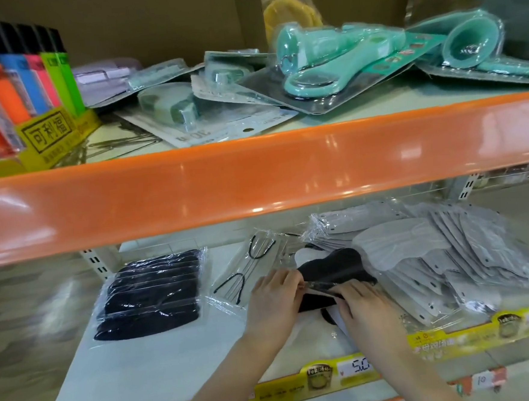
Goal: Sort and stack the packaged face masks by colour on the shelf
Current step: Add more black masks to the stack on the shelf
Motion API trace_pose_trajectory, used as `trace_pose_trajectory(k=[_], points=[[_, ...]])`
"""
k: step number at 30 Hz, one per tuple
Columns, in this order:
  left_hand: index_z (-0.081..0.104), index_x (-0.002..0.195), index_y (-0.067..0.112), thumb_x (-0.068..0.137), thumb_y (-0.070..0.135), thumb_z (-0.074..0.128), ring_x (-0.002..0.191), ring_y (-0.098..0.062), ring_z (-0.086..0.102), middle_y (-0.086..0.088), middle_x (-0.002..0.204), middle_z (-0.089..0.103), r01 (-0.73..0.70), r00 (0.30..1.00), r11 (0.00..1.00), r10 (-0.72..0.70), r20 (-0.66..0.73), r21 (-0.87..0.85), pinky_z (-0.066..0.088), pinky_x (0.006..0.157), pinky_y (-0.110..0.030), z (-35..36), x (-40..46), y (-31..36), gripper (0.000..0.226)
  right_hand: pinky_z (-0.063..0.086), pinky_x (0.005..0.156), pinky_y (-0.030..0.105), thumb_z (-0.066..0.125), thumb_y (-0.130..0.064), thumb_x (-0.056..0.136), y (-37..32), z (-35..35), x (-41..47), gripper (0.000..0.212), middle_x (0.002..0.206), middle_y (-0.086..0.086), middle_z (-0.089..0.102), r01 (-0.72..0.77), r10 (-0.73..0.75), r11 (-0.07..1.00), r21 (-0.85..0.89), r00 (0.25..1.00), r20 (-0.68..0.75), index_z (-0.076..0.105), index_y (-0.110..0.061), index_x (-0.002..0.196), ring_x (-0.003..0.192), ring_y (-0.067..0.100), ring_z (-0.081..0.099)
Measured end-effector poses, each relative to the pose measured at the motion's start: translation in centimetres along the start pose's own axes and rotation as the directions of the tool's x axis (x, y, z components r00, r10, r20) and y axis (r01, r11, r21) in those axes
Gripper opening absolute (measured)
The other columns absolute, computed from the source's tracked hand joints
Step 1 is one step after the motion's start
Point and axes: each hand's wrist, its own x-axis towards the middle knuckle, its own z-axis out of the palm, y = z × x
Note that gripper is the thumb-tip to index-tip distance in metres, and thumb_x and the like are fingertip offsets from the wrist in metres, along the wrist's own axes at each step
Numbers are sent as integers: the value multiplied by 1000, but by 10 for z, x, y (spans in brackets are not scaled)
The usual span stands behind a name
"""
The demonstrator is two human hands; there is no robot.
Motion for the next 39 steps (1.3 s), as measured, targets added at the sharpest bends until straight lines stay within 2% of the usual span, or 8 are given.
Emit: trace_pose_trajectory(k=[5, 9, 16, 23, 25, 29, 34, 39], points=[[64, 70, 18, 80, 30, 60, 62, -16, 61, 7, 69, 64, 50, 994, 995, -41, -103, 87, 48, 54, -25, -24, -2, -34, 16, 54, 63, 34, 50, -16, 81, -26, 8, 17, 21, 84, -1, 68, 66, -61, 995, 75, 996, -64, 70, -14, 85, 74, 21, 66], [65, 67, 15, 72, 17, 75, 60, -17, 60, 5, 67, 64, 92, 975, 982, -55, -217, 164, 49, 51, -25, -51, -12, -63, 11, 52, 70, 30, 59, -9, 71, -57, 24, 37, 26, 87, -3, 72, 143, -137, 984, 111, 989, -54, 72, -15, 92, 77, 18, 68], [67, 76, 11, 79, 11, 59, 68, -23, 58, -1, 76, 65, 192, 944, 955, -116, -310, 226, 41, 63, -30, -90, -44, -118, 9, 56, 71, 33, 59, -5, 70, -122, 59, 59, 30, 91, -2, 72, 162, -179, 953, 256, 983, 46, 72, -13, 96, 83, 22, 68], [65, 78, 9, 78, 0, 56, 68, -29, 54, -4, 76, 60, 288, 916, 914, -176, -361, 286, 41, 60, -34, -122, -76, -160, 12, 56, 70, 28, 78, 6, 44, -185, 85, 62, 58, 93, -3, 71, 136, -199, 932, 337, 966, 162, 73, -16, 97, 87, 17, 63], [63, 77, 9, 75, -1, 54, 67, -29, 53, -4, 74, 59, 327, 904, 896, -204, -376, 301, 39, 59, -34, -129, -85, -168, 14, 48, 79, 27, 78, 5, 51, -201, 89, 63, 57, 100, -2, 70, 142, -216, 929, 341, 958, 189, 72, -16, 103, 94, 17, 60], [60, 73, 11, 68, -1, 53, 66, -27, 52, -2, 74, 60, 370, 898, 877, -254, -358, 306, 35, 58, -31, -134, -105, -185, 15, 35, 105, 33, 52, 6, 82, -219, 102, 53, 55, 136, -3, 54, 176, -289, 923, 342, 905, 312, 56, -15, 133, 127, 20, 45], [60, 73, 13, 66, 1, 50, 69, -24, 50, 0, 76, 59, 354, 923, 895, -287, -257, 273, 26, 60, -28, -128, -129, -196, 17, 53, 70, 25, 65, -8, 51, -236, 108, 38, 47, 97, -10, 69, 174, -254, 938, 298, 934, 252, 74, -25, 94, 86, 12, 67], [57, 76, 14, 61, -4, 52, 67, -28, 53, -1, 76, 56, 347, 936, 906, -320, -146, 243, 38, 57, -33, -121, -141, -196, 24, 53, 73, 33, 74, -3, 57, -244, 121, 30, 44, 101, -5, 68, 136, -205, 965, 227, 925, 319, 74, -21, 98, 91, 17, 66]])
